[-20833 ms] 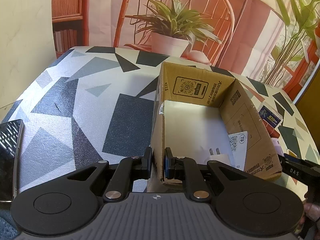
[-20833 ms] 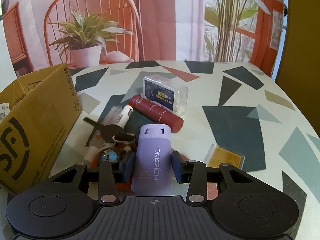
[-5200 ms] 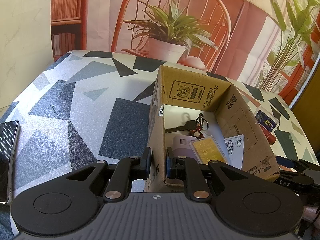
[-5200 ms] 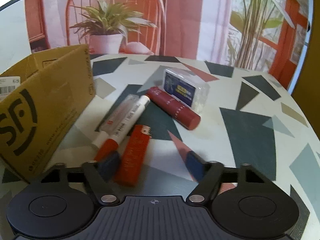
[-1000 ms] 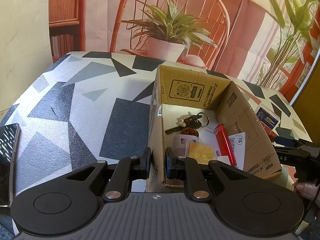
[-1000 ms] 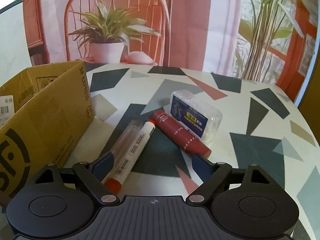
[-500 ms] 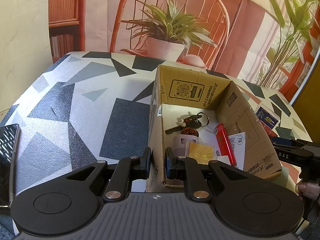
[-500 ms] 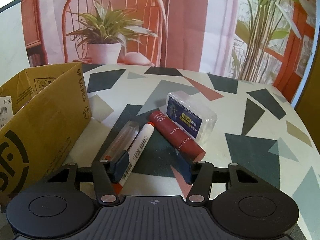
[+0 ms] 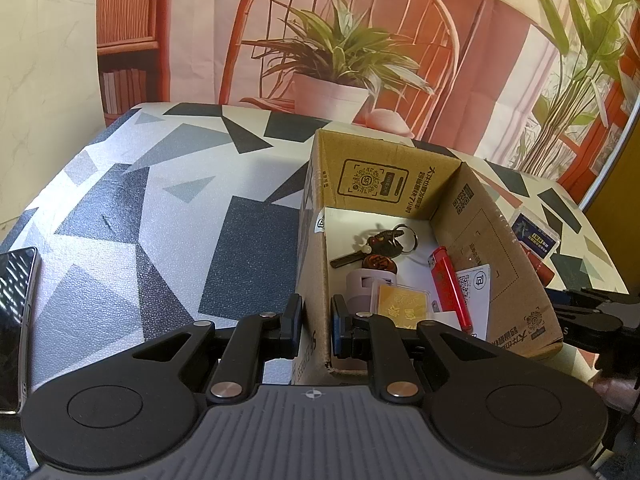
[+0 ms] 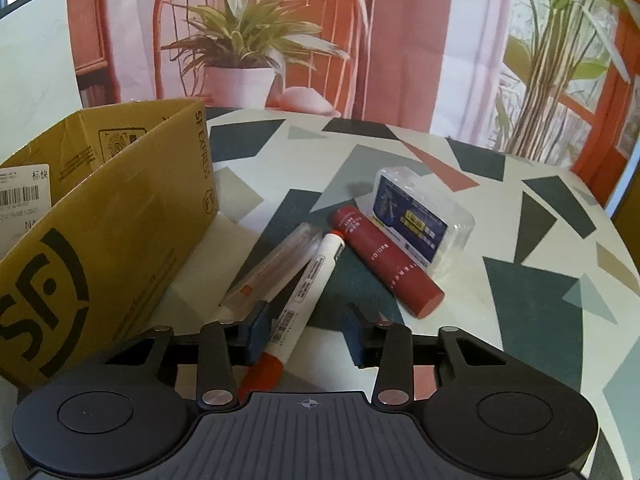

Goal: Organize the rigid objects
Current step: 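Return the right gripper to the table and grasp the white-and-red marker, then carry the white-and-red marker into the box and open the right gripper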

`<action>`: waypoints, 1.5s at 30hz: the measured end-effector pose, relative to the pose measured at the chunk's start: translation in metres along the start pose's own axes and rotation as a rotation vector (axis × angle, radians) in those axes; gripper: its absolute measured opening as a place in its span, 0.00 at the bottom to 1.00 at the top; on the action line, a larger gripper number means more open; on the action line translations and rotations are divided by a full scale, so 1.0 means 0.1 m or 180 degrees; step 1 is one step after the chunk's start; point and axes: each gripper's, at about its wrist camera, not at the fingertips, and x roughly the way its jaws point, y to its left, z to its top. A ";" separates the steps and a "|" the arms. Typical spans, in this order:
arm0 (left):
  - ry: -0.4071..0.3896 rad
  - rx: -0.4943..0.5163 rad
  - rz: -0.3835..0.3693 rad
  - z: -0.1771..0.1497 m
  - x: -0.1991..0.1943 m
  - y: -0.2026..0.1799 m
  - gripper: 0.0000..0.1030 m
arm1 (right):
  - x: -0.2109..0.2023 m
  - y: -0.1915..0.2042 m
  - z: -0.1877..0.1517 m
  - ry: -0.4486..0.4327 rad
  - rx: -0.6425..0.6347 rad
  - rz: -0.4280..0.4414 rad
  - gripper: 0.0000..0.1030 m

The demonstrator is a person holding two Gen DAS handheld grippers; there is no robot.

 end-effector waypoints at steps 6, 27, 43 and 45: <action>0.0001 0.0000 0.0001 0.00 0.00 0.00 0.15 | -0.06 -0.14 -0.10 0.0058 0.0103 -0.0057 0.19; 0.0002 0.0005 0.0007 0.00 0.00 -0.01 0.15 | -0.03 -0.23 -0.07 0.0076 0.0144 -0.0127 0.15; -0.0001 0.0014 0.0009 0.00 -0.01 -0.02 0.15 | -0.43 -0.33 0.02 -0.0278 0.0688 0.0386 0.13; -0.0001 0.0013 0.0010 0.00 -0.01 -0.03 0.15 | -0.50 -0.30 0.06 -0.0354 0.0718 0.0464 0.13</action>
